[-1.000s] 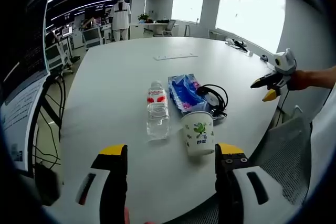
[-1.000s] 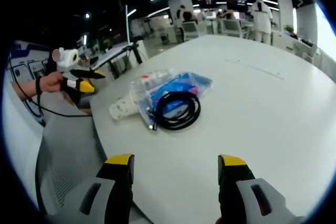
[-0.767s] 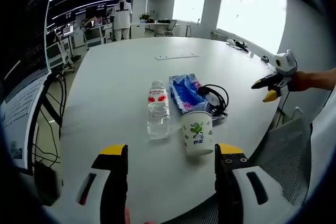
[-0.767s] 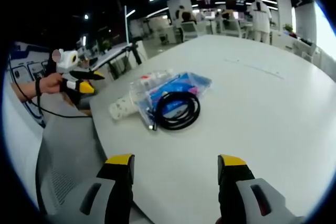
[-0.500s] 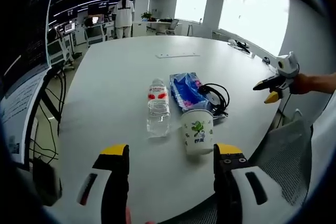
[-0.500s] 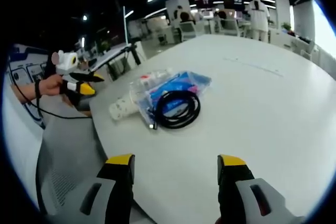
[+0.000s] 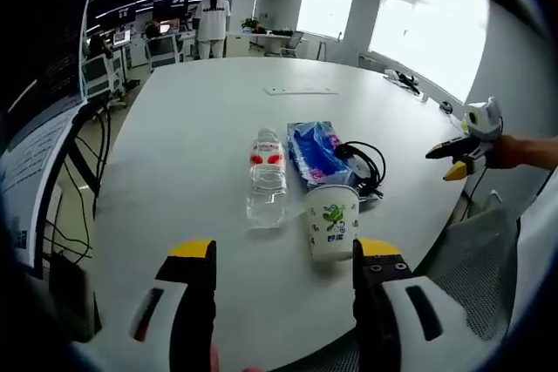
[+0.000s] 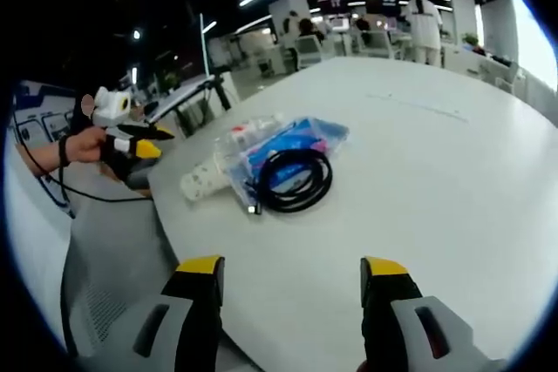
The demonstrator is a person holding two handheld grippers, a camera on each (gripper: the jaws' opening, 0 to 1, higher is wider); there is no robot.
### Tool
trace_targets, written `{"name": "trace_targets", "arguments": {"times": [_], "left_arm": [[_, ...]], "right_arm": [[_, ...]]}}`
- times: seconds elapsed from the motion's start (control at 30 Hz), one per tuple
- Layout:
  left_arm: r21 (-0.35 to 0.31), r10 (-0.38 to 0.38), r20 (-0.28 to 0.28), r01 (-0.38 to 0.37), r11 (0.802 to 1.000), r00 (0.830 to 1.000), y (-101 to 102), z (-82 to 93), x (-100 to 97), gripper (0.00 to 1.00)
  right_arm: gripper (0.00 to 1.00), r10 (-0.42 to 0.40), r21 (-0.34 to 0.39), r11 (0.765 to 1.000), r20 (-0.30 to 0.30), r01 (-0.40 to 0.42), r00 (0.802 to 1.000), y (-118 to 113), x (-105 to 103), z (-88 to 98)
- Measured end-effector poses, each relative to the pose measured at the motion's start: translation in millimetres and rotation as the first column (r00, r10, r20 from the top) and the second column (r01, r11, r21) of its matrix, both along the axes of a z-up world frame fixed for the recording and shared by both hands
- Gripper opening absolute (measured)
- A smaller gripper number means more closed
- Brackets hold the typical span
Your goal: Arrange the tabletop items into an orderly group along one side of the table until the central work area is clear of visible clutter.
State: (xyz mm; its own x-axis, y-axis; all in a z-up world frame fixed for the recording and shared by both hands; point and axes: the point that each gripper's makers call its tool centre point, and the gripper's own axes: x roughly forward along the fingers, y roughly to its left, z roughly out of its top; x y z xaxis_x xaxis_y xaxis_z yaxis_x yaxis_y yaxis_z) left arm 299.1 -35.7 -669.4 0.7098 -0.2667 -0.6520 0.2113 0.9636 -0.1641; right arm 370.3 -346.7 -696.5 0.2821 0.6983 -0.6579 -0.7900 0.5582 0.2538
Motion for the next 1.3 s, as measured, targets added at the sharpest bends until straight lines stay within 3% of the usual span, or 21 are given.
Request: {"name": "trace_targets", "arguments": {"times": [0.63,1.0,1.13,1.3], "left_arm": [[0.013,-0.022,-0.015,0.022,1.0,1.0,-6,-3.0,25.0,0.61],[0.045,-0.024,-0.048,0.027,0.999,0.999,-6,-14.4,60.6,0.59],[0.006,0.017,-0.044,-0.016,1.0,0.999,-4,-11.2,76.3,0.57],[0.005,0.034,-0.037,-0.034,0.999,0.999,3,-6.7,103.5,0.57]], "right_arm": [[0.64,-0.016,0.014,1.0,-0.016,0.016,1.0,0,-4,-0.7],[0.64,-0.047,0.052,0.997,-0.038,0.049,0.998,12,-10,-1.8],[0.64,-0.047,0.054,0.997,-0.041,0.049,0.998,14,-14,-3.4],[0.64,-0.053,0.058,0.997,-0.046,0.056,0.998,15,-15,-3.7]]}}
